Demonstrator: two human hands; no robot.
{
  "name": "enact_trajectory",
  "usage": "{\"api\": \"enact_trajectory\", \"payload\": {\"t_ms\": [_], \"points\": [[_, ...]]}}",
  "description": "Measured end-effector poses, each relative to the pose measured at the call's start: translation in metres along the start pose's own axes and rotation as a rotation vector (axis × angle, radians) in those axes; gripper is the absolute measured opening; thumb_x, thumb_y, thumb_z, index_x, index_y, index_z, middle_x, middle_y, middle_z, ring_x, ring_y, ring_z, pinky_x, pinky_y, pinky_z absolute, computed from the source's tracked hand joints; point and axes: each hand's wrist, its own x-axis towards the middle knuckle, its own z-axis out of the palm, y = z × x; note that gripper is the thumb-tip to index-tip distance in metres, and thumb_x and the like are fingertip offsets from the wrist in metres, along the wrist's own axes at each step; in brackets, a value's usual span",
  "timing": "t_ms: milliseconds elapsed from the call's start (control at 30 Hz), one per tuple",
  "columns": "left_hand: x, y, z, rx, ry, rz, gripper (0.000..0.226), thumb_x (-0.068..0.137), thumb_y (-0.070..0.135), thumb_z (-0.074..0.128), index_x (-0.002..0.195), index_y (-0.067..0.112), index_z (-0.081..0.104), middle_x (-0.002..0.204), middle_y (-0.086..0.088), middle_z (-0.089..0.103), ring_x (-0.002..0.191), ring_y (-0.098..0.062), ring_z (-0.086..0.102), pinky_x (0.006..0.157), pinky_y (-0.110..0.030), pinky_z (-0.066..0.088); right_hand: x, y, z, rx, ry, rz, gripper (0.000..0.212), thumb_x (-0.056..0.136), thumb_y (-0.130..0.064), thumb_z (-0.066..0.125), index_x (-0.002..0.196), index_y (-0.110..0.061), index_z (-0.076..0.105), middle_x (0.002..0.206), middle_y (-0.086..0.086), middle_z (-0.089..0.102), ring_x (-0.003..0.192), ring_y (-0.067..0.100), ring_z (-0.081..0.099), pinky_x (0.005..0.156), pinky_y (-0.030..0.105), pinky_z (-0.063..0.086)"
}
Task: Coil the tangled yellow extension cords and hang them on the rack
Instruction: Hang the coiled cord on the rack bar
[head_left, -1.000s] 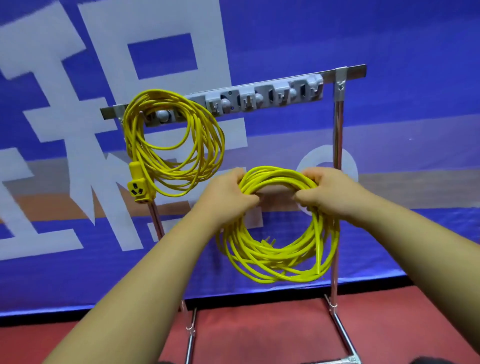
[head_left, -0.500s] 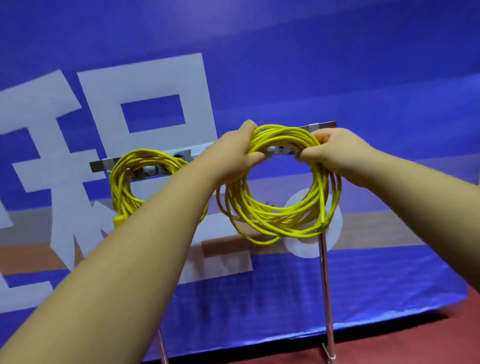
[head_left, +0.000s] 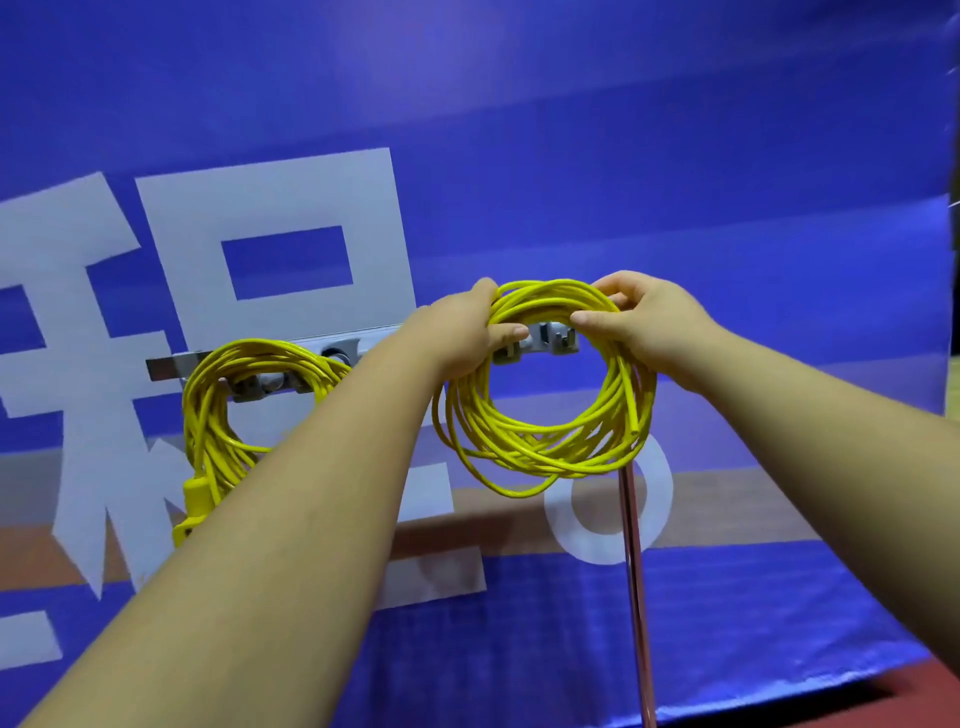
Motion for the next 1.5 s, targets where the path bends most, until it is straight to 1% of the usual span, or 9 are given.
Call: {"api": "enact_trajectory", "payload": {"t_ms": [133,333,533,733,933,1100,1200,1433,1500], "points": [[-0.006,-0.006,0.011,0.052,0.028,-0.002,0.053,0.094,0.077,0.043,0.107,0.025,0.040,0.090,-0.004,0.058,0.086,-0.031,0.059,0.080,-0.051,0.053,0.000,0.017,0.014,0.097,0.002,0.006,0.019,0.093,-0.040,0.080,0.109,-0.032,0.073,0.078,-0.012,0.074,0.069,0.004,0.068,0.066,0.025,0.057],[-0.007,-0.014,0.016,0.068,-0.019,0.023,0.057,0.097,0.077,0.024,0.119,0.029,0.045,0.106,-0.003,0.063,0.099,-0.030,0.060,0.092,-0.056,0.050,0.000,0.021,0.021,0.210,0.003,0.044,0.026,0.095,-0.037,0.079,0.121,-0.030,0.078,0.102,-0.011,0.080,0.103,0.009,0.075,0.089,0.027,0.058],[-0.003,-0.023,0.015,-0.077,-0.066,0.046,0.068,0.096,0.068,0.037,0.159,0.044,0.024,0.149,-0.003,0.054,0.136,-0.033,0.050,0.109,-0.061,0.043,-0.014,0.023,0.023,0.080,-0.041,-0.004,0.037,0.108,-0.036,0.060,0.144,-0.039,0.064,0.126,-0.014,0.073,0.120,0.006,0.064,0.101,0.027,0.048],[-0.011,-0.016,0.028,-0.059,0.084,0.055,0.062,0.098,0.060,0.049,0.155,0.042,0.037,0.138,0.000,0.064,0.127,-0.030,0.059,0.101,-0.056,0.051,-0.016,0.027,0.024,-0.147,-0.054,-0.030,0.047,0.113,-0.037,0.045,0.160,-0.044,0.042,0.153,-0.003,0.056,0.138,0.018,0.052,0.105,0.034,0.043],[-0.016,-0.008,0.022,-0.121,0.186,0.023,0.025,0.102,0.051,0.052,0.104,0.031,0.065,0.093,0.001,0.066,0.088,-0.023,0.063,0.082,-0.049,0.058,-0.014,0.016,0.024,-0.312,0.044,-0.110,0.033,0.113,-0.032,0.044,0.141,-0.032,0.062,0.118,-0.005,0.068,0.109,0.021,0.061,0.085,0.031,0.043],[-0.009,0.001,0.017,-0.164,0.256,-0.127,0.033,0.105,0.053,0.046,0.127,0.034,0.061,0.113,0.000,0.070,0.101,-0.028,0.064,0.087,-0.050,0.058,0.003,0.003,0.024,-0.257,0.106,-0.069,0.029,0.112,-0.040,0.047,0.125,-0.030,0.069,0.103,-0.002,0.073,0.097,0.022,0.066,0.076,0.033,0.047],[-0.004,0.001,0.018,-0.217,0.268,-0.160,0.033,0.104,0.053,0.048,0.134,0.041,0.056,0.119,0.000,0.070,0.106,-0.030,0.065,0.090,-0.051,0.059,0.011,0.001,0.024,-0.193,0.103,-0.022,0.029,0.109,-0.043,0.052,0.124,-0.030,0.072,0.104,-0.002,0.076,0.100,0.023,0.070,0.087,0.039,0.057],[-0.012,-0.003,0.028,0.117,0.207,-0.071,0.050,0.112,0.043,0.029,0.159,0.027,0.035,0.132,-0.010,0.058,0.121,-0.033,0.057,0.095,-0.048,0.053,0.012,0.000,0.022,-0.307,-0.083,0.011,0.040,0.111,-0.033,0.037,0.112,-0.017,0.074,0.104,0.010,0.073,0.103,0.034,0.066,0.081,0.039,0.049],[-0.018,-0.009,0.032,0.143,0.207,-0.036,0.052,0.112,0.039,0.030,0.162,0.021,0.030,0.135,-0.010,0.059,0.122,-0.032,0.055,0.098,-0.047,0.052,0.009,0.002,0.021,-0.300,-0.118,0.017,0.043,0.112,-0.032,0.034,0.131,-0.020,0.070,0.128,0.011,0.071,0.120,0.031,0.063,0.094,0.038,0.049]]}}
